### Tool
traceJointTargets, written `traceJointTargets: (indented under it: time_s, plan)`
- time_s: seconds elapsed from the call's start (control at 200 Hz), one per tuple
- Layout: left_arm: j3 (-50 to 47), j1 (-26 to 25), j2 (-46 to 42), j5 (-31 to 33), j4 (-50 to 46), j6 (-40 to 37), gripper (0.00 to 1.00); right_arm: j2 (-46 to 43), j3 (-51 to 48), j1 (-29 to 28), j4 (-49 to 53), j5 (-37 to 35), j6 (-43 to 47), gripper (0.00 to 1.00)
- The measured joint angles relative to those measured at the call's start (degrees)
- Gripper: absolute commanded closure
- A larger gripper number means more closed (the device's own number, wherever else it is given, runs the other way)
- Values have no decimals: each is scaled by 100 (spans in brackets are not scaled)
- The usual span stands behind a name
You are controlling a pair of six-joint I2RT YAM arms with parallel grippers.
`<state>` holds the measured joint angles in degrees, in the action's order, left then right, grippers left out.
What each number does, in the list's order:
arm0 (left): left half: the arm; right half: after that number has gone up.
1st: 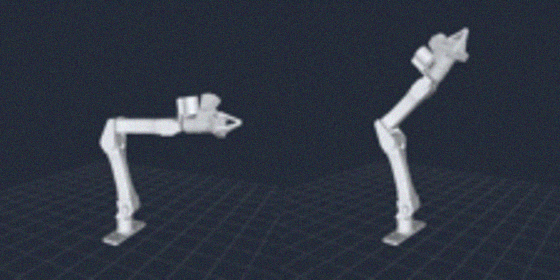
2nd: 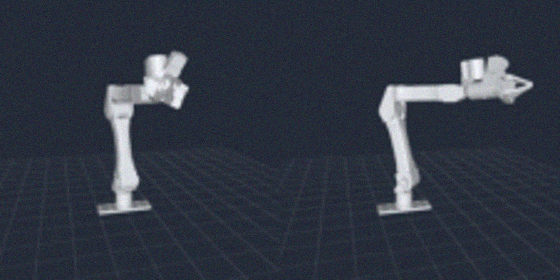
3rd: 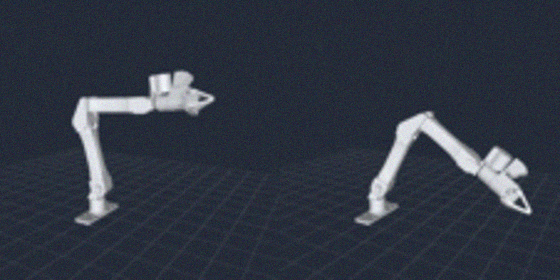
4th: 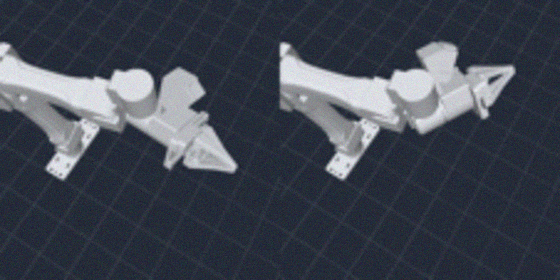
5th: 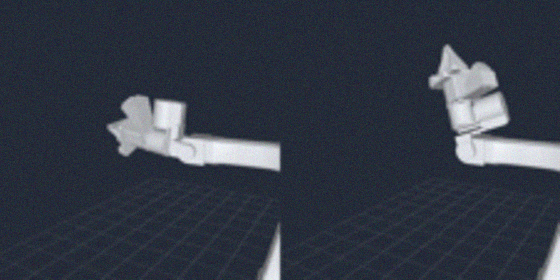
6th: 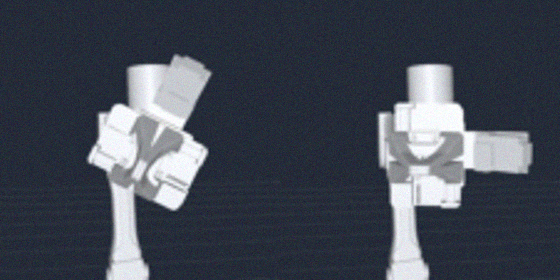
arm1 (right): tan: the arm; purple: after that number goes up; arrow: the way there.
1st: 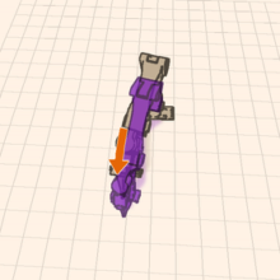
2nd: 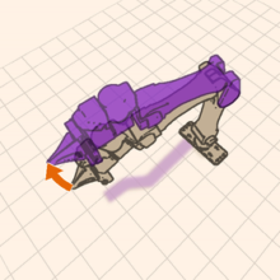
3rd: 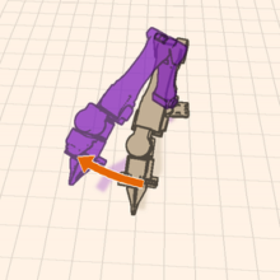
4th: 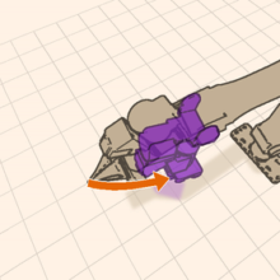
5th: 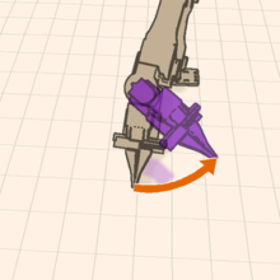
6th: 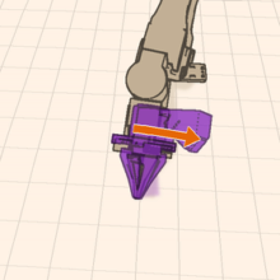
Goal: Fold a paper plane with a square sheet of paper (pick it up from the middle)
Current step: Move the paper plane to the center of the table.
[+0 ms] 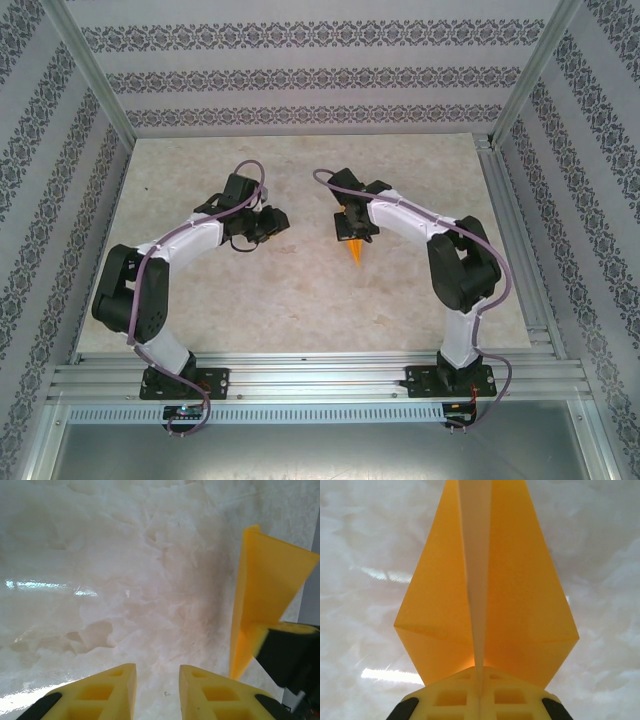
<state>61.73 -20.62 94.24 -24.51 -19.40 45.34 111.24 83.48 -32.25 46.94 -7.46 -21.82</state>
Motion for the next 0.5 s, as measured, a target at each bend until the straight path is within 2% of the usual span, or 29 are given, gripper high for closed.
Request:
traceJointTargets:
  time_s: [0.125,0.21,0.499]
  plan:
    - [-7,11,-81,66,0,0,70,404,153,85,-7,17,63,99]
    - [-13,28,-92,98,0,0,70,592,177,85,-24,46,79,93]
    - [-35,37,-92,107,0,0,70,619,122,85,-31,177,98,84]
